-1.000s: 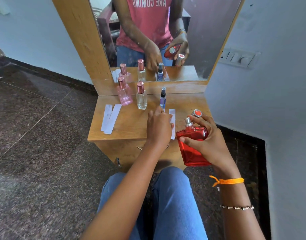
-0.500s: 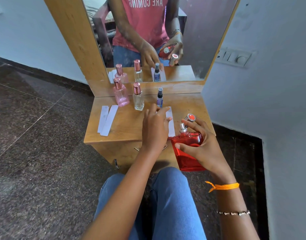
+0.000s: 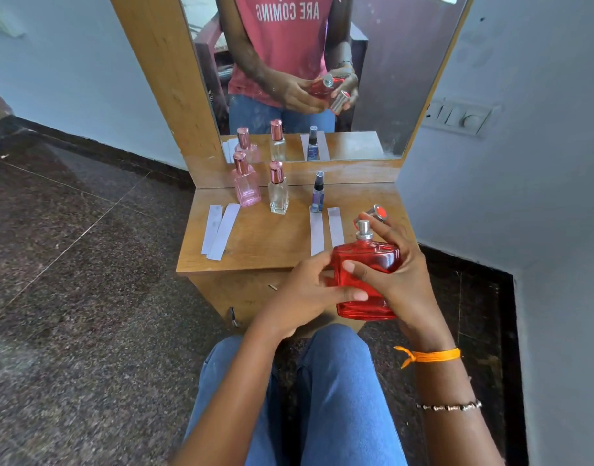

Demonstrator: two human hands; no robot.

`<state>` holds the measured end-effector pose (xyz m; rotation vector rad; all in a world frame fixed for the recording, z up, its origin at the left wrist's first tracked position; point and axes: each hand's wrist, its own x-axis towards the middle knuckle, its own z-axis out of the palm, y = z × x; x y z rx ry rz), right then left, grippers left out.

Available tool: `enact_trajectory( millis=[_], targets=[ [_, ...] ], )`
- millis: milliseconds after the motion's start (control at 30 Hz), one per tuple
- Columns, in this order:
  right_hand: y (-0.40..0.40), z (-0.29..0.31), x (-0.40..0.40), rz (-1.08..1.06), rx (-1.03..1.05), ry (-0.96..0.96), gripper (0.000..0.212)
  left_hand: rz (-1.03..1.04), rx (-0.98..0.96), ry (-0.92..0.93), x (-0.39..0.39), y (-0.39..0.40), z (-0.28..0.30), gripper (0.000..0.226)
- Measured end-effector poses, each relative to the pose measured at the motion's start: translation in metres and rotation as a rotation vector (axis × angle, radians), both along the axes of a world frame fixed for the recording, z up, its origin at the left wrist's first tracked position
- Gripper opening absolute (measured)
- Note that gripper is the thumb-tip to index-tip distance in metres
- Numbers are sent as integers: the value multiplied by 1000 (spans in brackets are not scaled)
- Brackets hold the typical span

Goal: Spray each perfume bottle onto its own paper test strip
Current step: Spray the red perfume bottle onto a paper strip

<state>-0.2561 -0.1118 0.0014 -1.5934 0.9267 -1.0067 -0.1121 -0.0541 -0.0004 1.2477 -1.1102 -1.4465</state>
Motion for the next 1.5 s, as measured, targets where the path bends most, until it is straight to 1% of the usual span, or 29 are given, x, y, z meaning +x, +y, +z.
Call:
enact_trajectory(
  millis=[67,133,200,300,367,433,467,600,700,867,967,1033,1100,1233,1367,1433,1500],
  targets=[
    [3,1,2,21,25,-33,64,69,-23,-76,-2,3,0,50],
    [7,3,4,45,89,-94,56,139,-50,-129,-3,6,2,44],
    [7,8,4,55,110,-122,44,188,-74,-221,0,7,3,41],
    [1,19,1,20,53,-135,34,213,-69,-323,10,10,2,47],
    [-4,27,3,-30,4,-198,28,213,-75,-370,18,13,2,47],
    [-9,33,7,-80,-50,-253,16,222,-82,-384,23,16,3,46],
    [-11,36,11,-89,-81,-260,14,232,-87,-380,24,17,4,46],
    [-9,43,26,-42,-177,-191,20,262,-95,-374,26,19,8,45],
    [-7,44,30,-9,-164,-148,32,264,-104,-369,26,20,9,46],
    [-5,52,25,210,-123,-10,50,266,-116,-344,29,21,4,43],
    [-6,56,23,262,-125,67,43,285,-122,-232,29,22,1,43],
    [-7,58,20,272,-87,64,40,280,-123,-130,29,23,0,40],
    [-7,62,17,288,-62,62,38,282,-133,-73,28,25,-1,38],
    [-7,70,18,287,-97,134,38,305,-190,-86,27,25,0,34],
    [-4,74,22,264,-203,233,42,307,-241,-134,25,24,0,35],
    [1,73,25,208,-227,236,41,330,-247,-101,23,23,-1,35],
    [8,70,30,106,-227,218,41,359,-256,-85,20,22,-1,34]
  ],
)
